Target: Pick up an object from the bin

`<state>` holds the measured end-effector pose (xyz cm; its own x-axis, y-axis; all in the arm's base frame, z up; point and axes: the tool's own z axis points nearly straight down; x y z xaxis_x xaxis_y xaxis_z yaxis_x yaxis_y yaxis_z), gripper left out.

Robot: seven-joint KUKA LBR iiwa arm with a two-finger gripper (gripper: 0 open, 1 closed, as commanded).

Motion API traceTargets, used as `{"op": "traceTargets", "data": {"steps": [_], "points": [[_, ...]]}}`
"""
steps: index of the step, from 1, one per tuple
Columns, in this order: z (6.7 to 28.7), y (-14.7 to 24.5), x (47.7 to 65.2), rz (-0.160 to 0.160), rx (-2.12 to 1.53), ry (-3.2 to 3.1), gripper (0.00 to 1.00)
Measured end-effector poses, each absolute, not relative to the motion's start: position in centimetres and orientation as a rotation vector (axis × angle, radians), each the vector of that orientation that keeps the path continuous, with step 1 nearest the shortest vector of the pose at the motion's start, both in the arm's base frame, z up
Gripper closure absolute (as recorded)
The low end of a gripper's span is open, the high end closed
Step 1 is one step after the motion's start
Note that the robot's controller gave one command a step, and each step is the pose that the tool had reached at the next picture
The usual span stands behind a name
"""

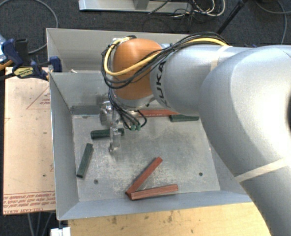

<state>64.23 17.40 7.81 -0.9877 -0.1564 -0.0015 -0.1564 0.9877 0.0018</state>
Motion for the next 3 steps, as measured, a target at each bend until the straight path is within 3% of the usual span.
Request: {"op": "traceTargets", "data": {"steps": [1, 2, 3], "points": [[7.1, 19.1, 63.2, 0.003, -0.305, 3.125, 0.0], [7.1, 19.0, 63.3, 0.004, -0.303, 3.124, 1.0], [18.3, 22.7, 62.3, 0.007, -0.4, 3.104, 1.0]]}}
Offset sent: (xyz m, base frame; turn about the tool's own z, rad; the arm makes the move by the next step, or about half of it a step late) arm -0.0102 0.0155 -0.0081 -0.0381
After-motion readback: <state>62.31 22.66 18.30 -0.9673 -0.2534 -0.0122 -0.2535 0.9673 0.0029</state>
